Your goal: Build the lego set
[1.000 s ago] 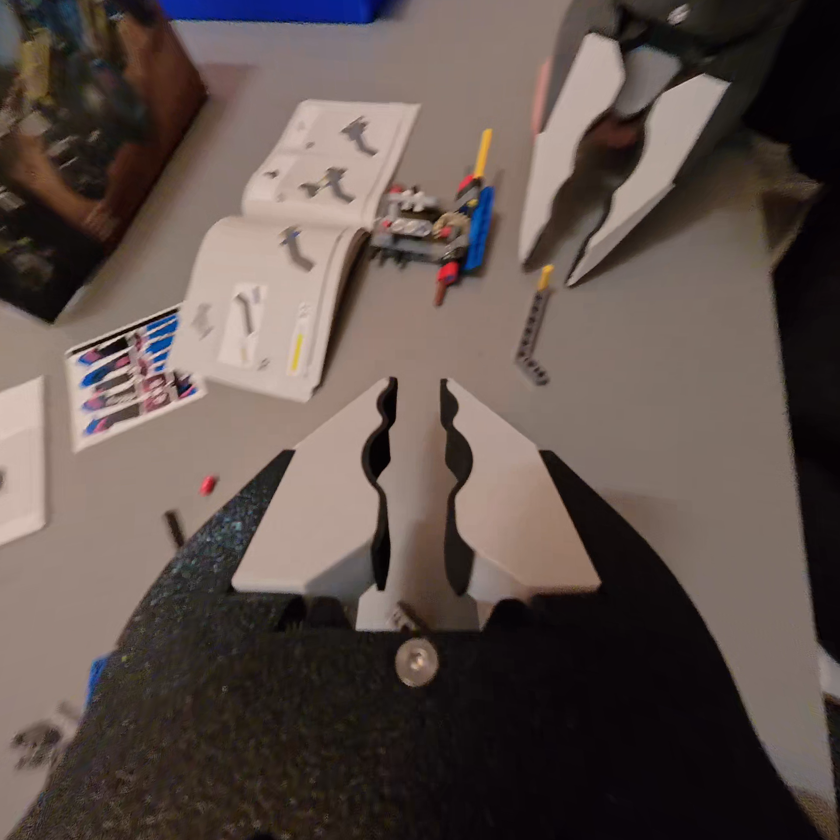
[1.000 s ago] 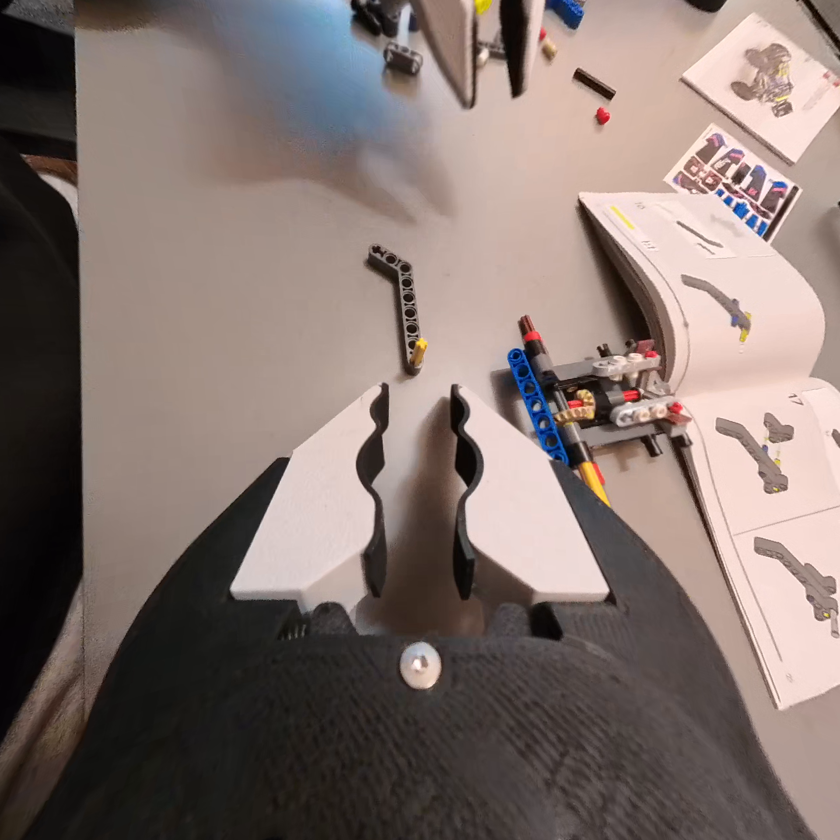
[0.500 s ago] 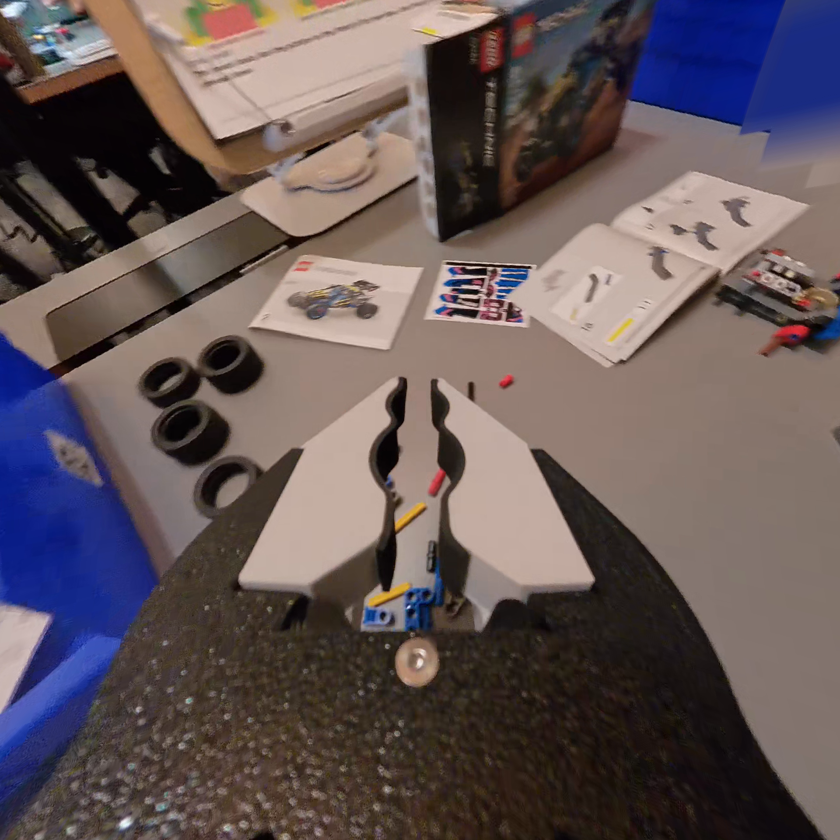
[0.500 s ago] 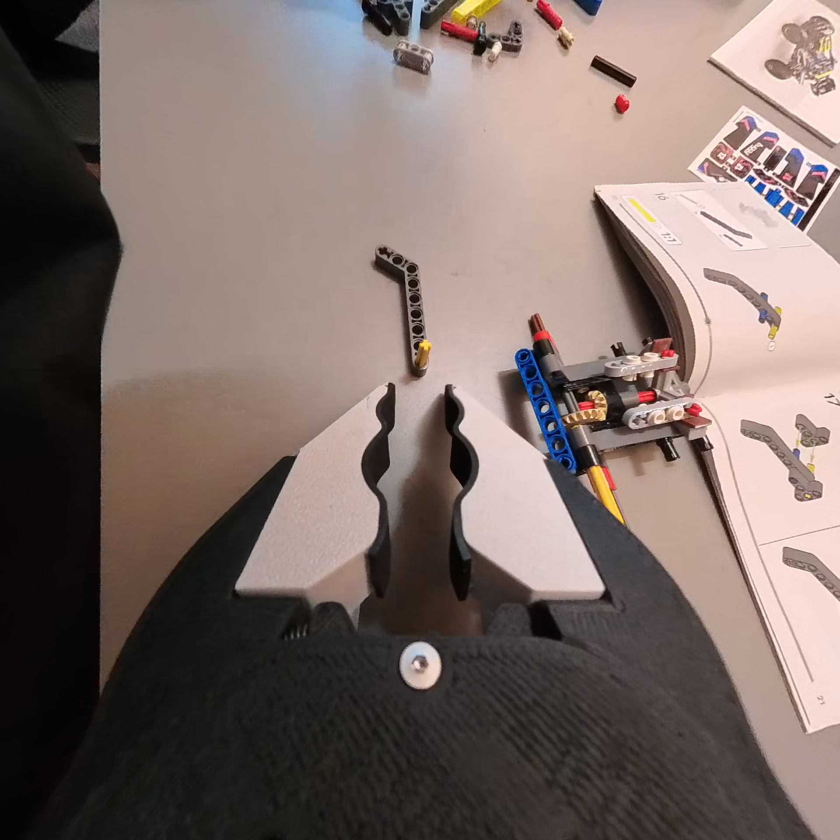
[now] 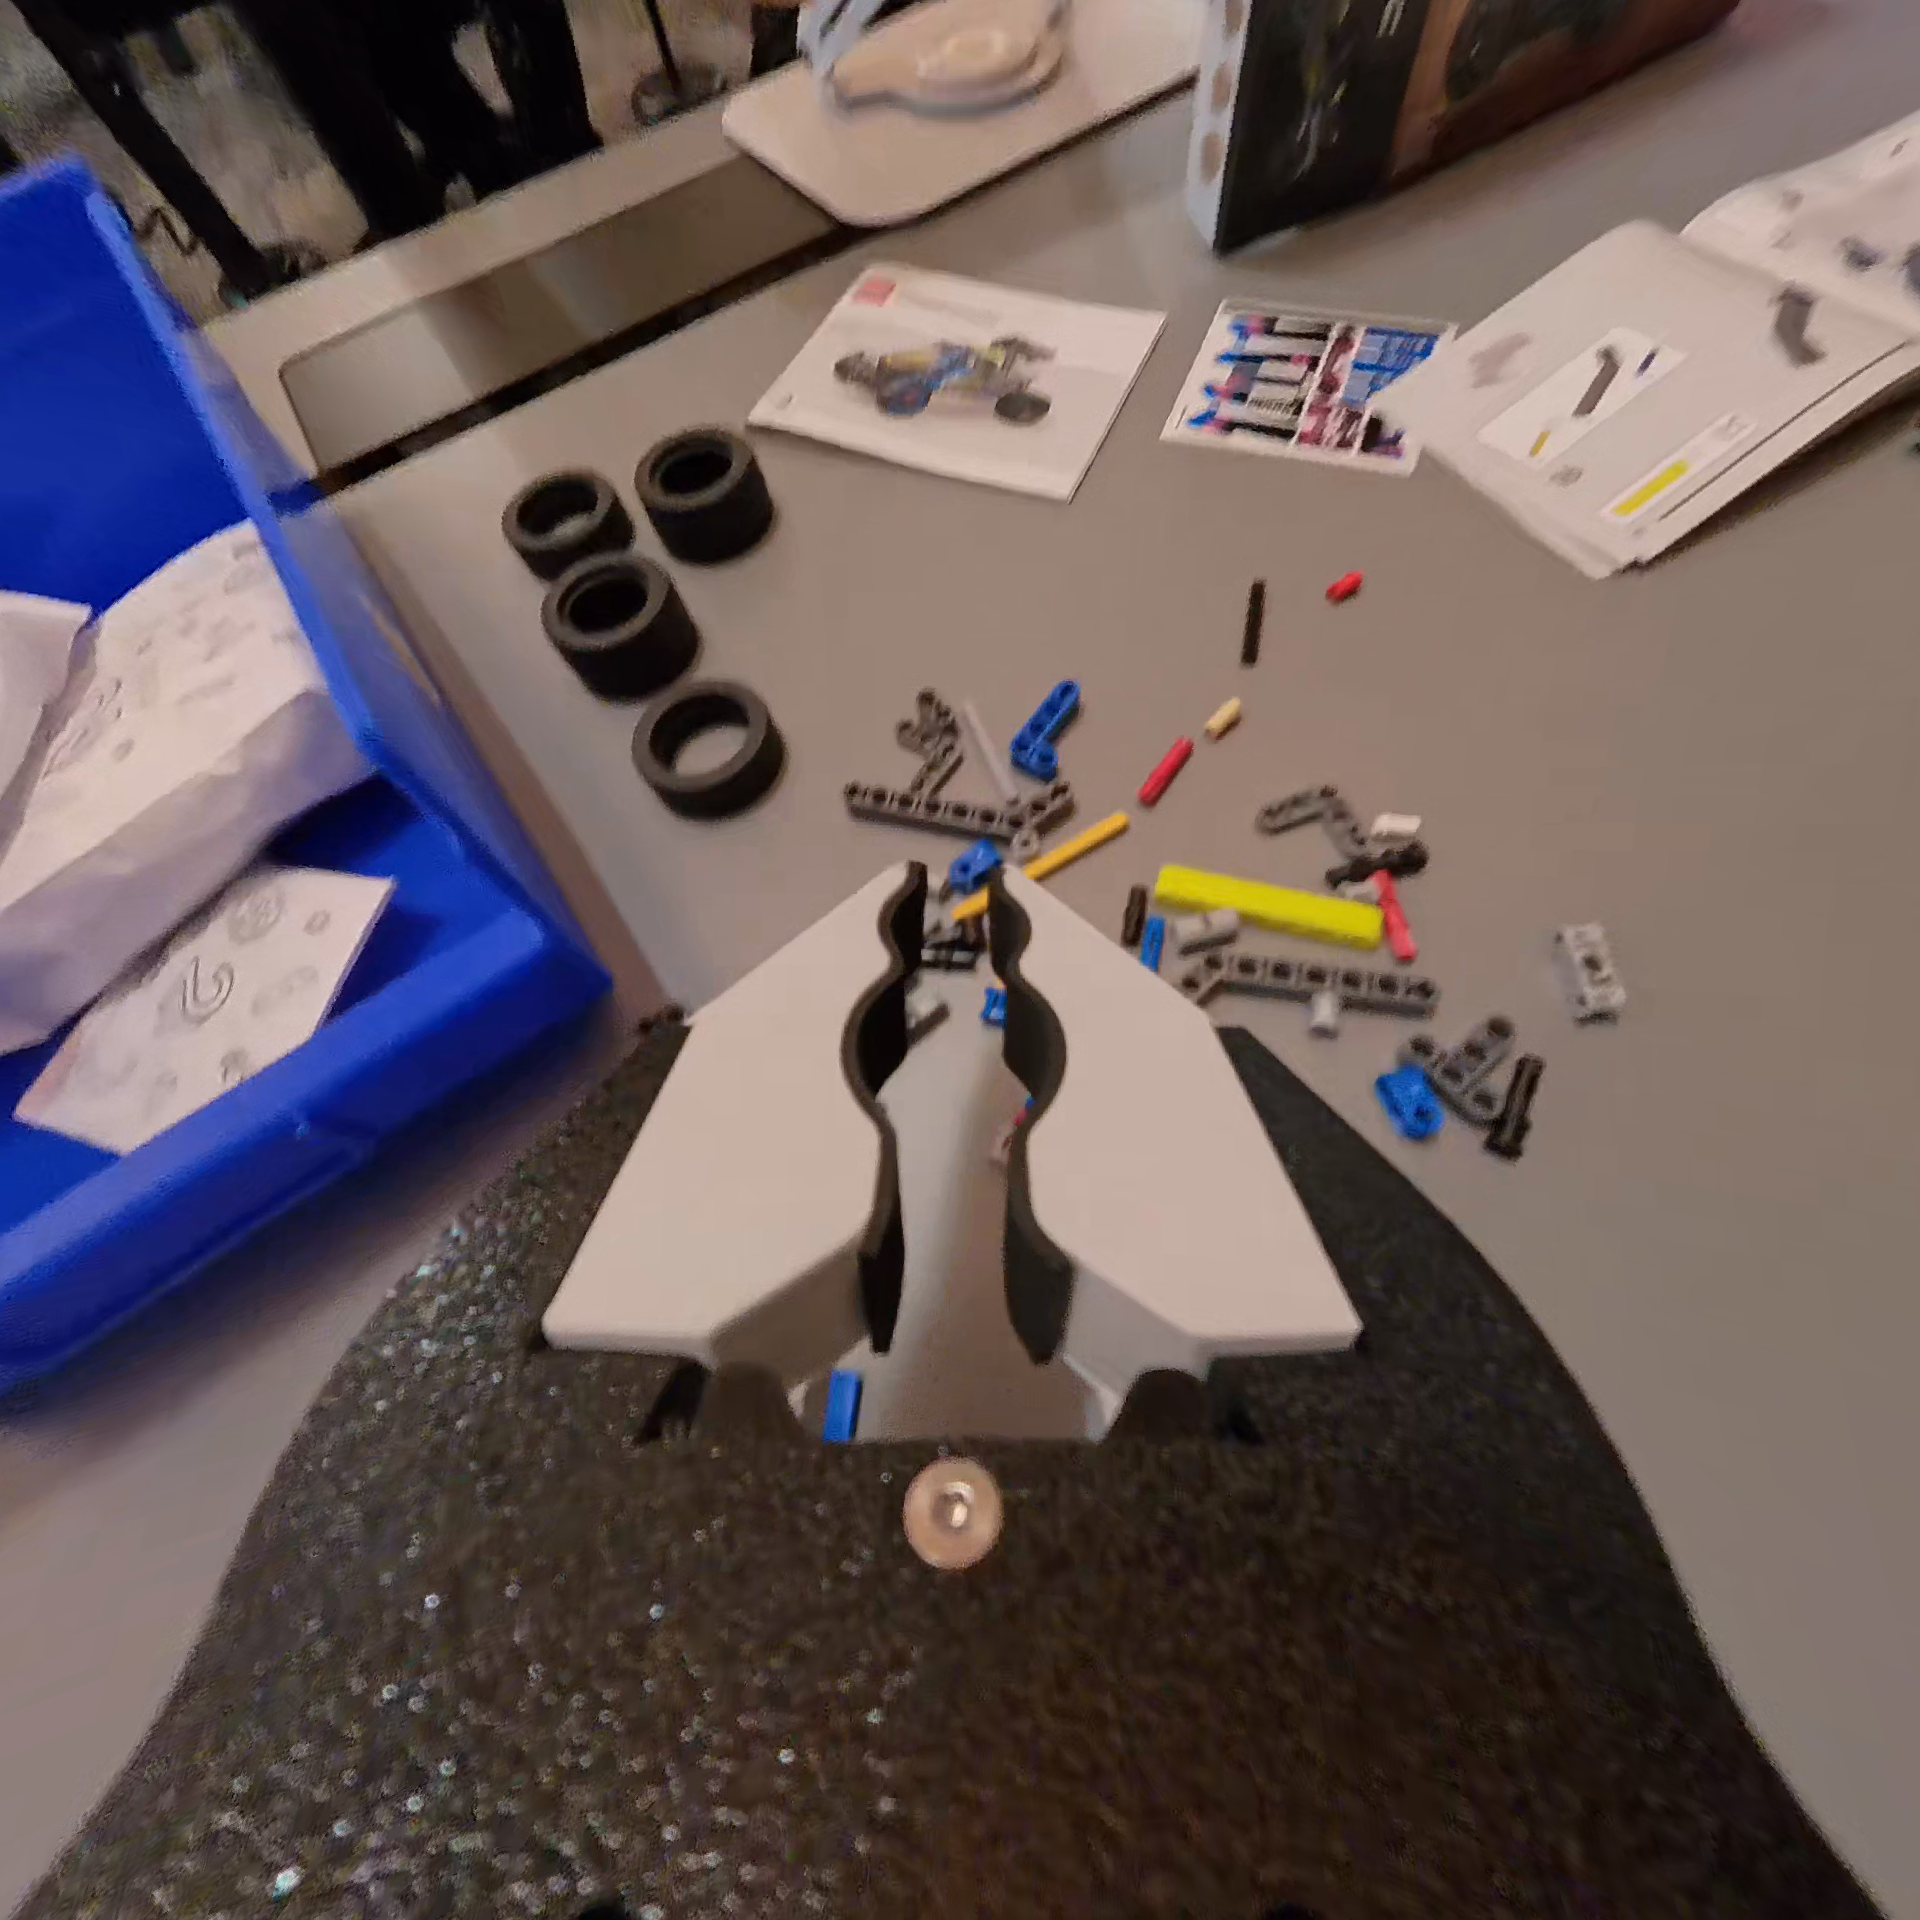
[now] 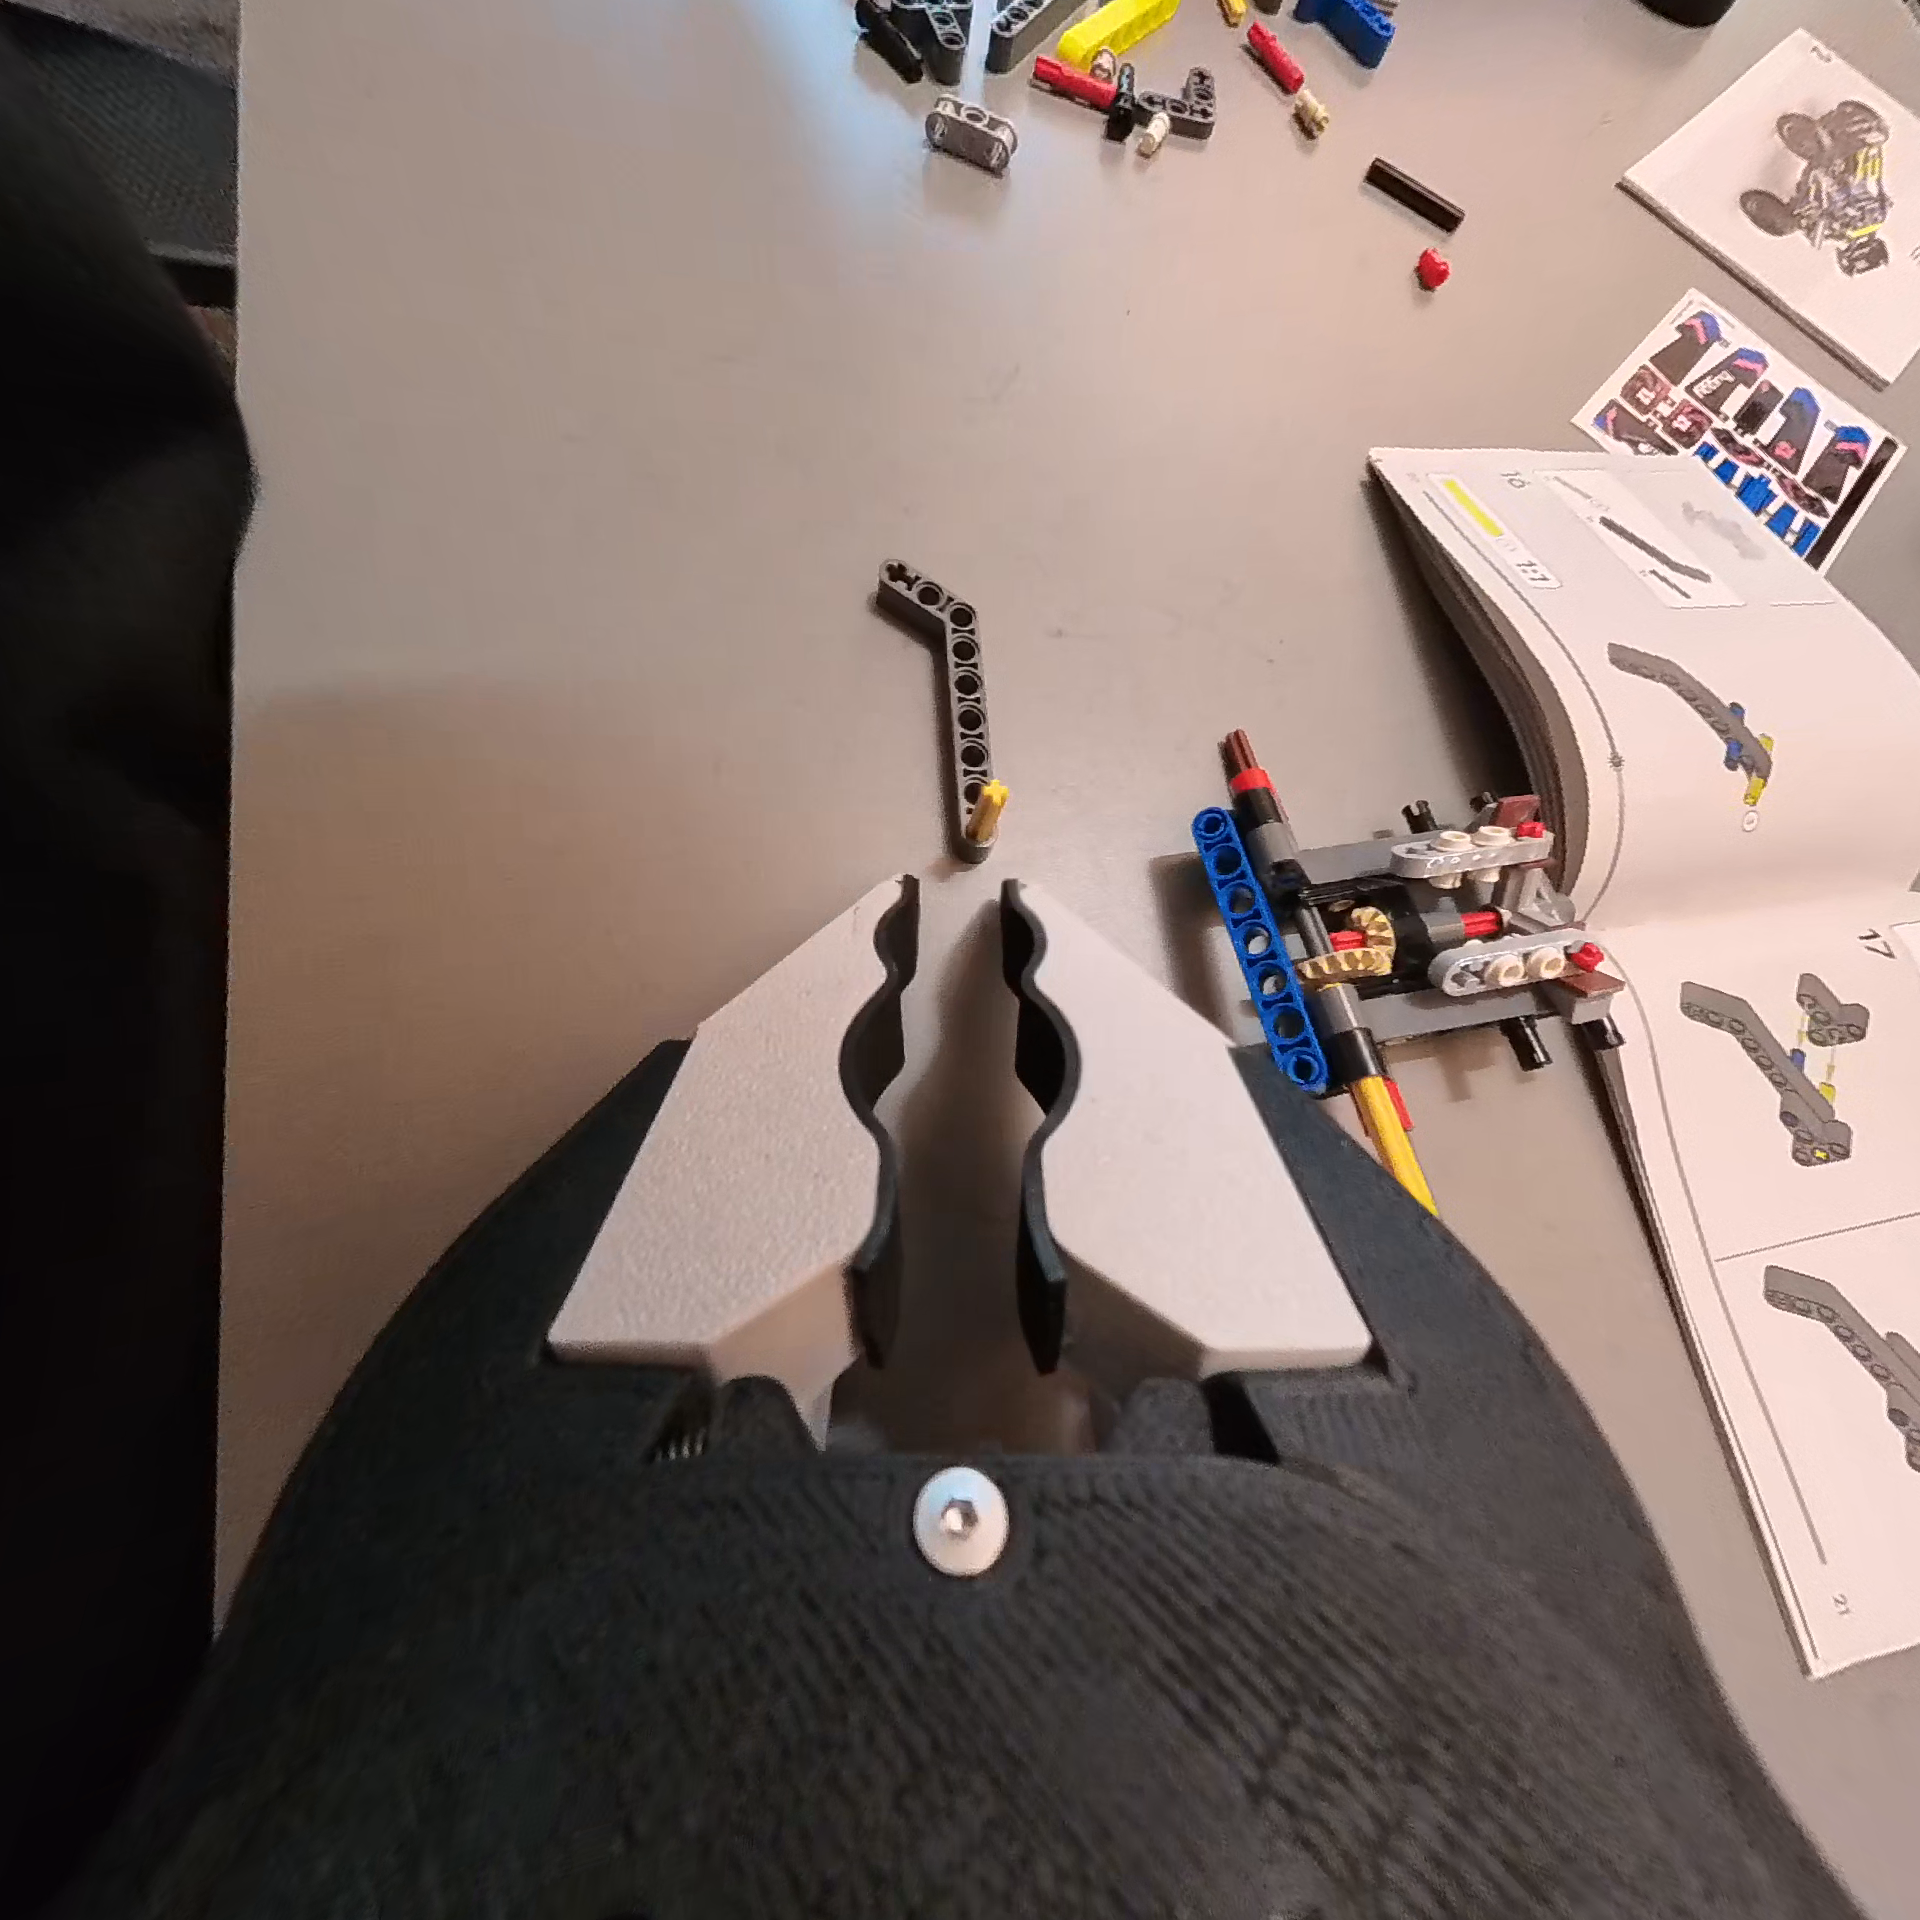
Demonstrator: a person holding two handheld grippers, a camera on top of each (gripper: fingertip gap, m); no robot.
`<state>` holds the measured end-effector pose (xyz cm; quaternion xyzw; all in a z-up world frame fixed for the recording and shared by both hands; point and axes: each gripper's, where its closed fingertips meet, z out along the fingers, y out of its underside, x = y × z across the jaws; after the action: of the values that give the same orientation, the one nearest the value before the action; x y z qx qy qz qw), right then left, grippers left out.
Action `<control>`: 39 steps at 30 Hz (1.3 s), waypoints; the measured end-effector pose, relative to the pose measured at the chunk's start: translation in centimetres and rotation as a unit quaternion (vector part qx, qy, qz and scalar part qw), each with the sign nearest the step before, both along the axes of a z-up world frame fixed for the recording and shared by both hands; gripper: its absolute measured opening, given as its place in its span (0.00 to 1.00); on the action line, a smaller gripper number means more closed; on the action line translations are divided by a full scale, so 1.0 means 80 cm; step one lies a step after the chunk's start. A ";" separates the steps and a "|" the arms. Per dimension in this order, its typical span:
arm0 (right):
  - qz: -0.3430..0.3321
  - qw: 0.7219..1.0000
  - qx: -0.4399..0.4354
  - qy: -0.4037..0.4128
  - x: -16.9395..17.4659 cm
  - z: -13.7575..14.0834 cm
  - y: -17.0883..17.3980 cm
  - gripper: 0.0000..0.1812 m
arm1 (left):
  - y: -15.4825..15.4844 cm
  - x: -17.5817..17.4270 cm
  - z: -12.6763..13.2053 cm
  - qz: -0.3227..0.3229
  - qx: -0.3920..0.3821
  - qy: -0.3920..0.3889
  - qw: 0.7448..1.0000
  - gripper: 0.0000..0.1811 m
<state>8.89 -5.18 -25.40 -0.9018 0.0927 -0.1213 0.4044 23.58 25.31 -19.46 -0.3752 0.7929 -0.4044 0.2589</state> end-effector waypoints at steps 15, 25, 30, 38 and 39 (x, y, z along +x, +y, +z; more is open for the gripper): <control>0.007 1.000 -0.005 -0.018 -0.002 0.000 0.001 0.06 | -0.022 -0.032 -0.051 -0.089 0.123 0.082 0.985 0.03; 0.005 1.000 -0.006 -0.023 -0.001 0.001 0.000 0.06 | -0.040 -0.028 -0.072 -0.137 0.176 0.182 0.958 0.01; 0.006 1.000 -0.005 -0.021 -0.001 0.000 0.000 0.06 | -0.041 -0.031 -0.082 -0.138 0.189 0.201 0.951 0.03; 0.004 1.000 -0.007 -0.026 -0.001 0.001 0.000 0.05 | -0.043 -0.029 -0.066 -0.119 0.176 0.176 0.961 0.00; 0.002 1.000 -0.007 -0.026 0.000 0.001 0.000 0.06 | -0.043 -0.028 -0.059 -0.112 0.170 0.165 0.965 0.00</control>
<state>8.88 -5.21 -25.33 -0.9011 0.0791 -0.1446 0.4010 21.35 21.84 -24.14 -0.2958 0.9189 -0.2223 0.1370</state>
